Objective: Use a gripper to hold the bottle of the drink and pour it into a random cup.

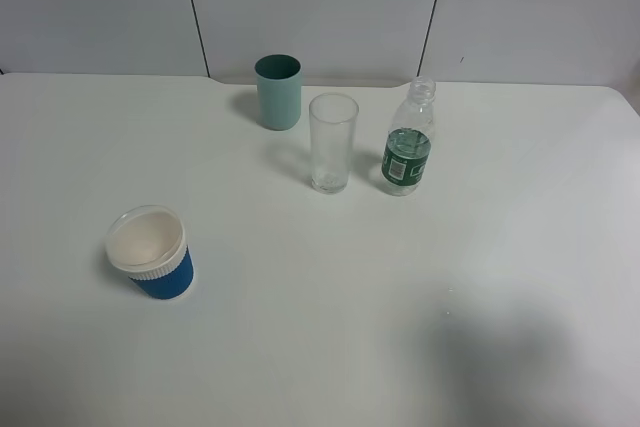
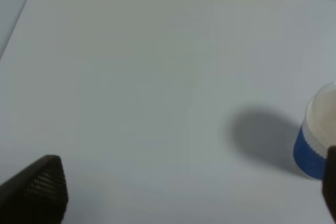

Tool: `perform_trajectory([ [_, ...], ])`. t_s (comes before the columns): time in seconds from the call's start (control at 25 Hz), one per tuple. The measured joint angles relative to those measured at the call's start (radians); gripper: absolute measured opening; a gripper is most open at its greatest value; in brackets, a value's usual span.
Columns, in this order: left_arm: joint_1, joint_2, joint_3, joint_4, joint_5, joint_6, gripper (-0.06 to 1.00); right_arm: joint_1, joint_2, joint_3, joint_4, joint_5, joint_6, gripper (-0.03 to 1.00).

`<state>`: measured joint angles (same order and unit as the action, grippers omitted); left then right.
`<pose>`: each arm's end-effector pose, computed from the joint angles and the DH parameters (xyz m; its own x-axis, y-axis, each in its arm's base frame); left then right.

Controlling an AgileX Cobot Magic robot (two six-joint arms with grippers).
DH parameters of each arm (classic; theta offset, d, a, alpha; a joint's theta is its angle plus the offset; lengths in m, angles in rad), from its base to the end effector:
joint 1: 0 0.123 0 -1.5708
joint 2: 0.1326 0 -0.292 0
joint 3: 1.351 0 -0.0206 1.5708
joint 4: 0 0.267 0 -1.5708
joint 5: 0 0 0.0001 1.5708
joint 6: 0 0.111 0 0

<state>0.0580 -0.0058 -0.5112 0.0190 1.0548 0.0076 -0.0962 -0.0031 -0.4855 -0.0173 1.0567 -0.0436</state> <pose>0.0181 0.0029 0.2801 -0.4359 -0.0083 -0.9000 -0.0654 0.9976 0.0225 0.0213 -0.0037 0.2719 -0.4655 -0.0074 -0.8850 0.0852 0.9949 -0.0531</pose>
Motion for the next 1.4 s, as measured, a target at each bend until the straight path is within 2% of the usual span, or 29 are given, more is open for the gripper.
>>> perform_trajectory([
  [1.4,0.0,0.0,0.0,0.0,0.0,0.0,0.98,0.0,0.0,0.0,0.0,0.0,0.0,0.85],
])
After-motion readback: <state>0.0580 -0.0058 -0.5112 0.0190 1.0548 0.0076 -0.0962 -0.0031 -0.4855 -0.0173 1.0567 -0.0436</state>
